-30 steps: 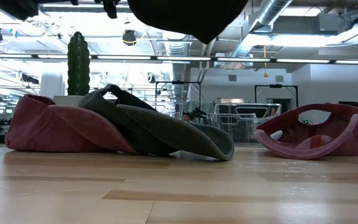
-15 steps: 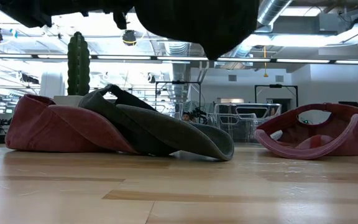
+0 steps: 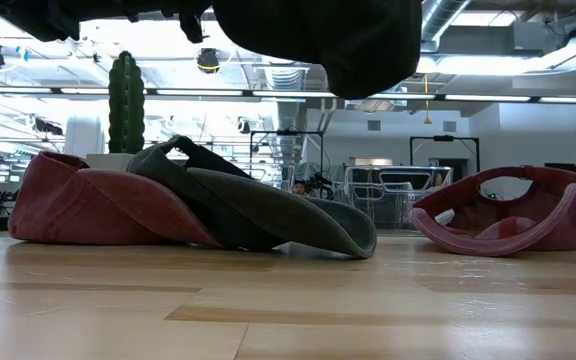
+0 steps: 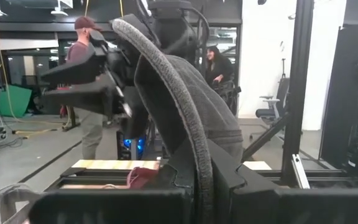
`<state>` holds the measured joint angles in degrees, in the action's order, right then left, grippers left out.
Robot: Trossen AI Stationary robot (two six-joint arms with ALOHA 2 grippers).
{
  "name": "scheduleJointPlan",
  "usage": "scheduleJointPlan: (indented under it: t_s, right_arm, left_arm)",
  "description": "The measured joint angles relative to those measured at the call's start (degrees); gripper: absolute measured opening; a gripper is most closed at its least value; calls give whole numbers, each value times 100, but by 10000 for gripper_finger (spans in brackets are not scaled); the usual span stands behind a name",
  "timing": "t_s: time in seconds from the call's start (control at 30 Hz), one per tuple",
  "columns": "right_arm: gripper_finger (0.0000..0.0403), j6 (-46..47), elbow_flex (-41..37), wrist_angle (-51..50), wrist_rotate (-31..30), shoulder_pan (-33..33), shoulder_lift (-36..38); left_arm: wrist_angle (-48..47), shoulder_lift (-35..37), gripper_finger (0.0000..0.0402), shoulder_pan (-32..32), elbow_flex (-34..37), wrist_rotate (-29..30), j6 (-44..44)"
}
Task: Pick & Place hat
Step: Put the right black cap into the transparent bin
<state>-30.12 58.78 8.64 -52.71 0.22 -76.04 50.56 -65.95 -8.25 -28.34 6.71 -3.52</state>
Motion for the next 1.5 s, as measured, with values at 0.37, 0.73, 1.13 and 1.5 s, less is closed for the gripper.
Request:
scheduleJointPlan:
  t_s: [0.37,0.73,1.13,1.5]
  right_arm:
    - [160,1183,-2,-1366,-423,-608,1032]
    - [152,3602,-2,-3985,1246,-889,2405]
    - [145,4573,-1281,-3425,3285,-112,2834]
    - [142,3720,-3399,547,3293,1339,3161]
  left_arm:
    - [-153,2,14,12,0,43,38]
    - [-205,2,14,418,0,60,40]
    - [-189,2,14,794,0,56,38]
    - [-209,4,14,775,0,-12,81]
